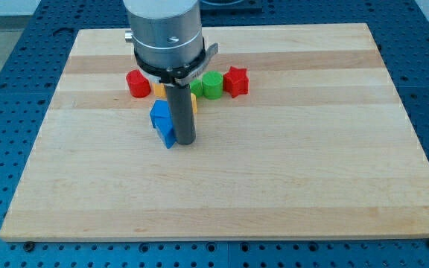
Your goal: Point at the blue cube
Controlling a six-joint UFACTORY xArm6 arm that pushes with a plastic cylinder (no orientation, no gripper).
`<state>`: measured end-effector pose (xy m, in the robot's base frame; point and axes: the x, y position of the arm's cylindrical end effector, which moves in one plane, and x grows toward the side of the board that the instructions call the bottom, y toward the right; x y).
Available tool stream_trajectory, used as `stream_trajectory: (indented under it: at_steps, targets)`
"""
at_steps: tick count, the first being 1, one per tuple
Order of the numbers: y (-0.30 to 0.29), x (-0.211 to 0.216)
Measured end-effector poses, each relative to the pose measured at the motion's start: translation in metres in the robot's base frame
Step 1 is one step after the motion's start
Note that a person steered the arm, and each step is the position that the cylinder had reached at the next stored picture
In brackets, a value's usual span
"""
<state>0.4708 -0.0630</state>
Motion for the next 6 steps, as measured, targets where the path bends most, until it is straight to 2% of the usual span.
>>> stream_trajectory:
  at_steps: [2, 3, 4, 5, 6]
  targets:
    - [0.000, -0.008]
    - [0.013, 0.005]
    - [0.024, 0.059]
    - [-0.033, 0.077]
    - [-0.107, 0.057]
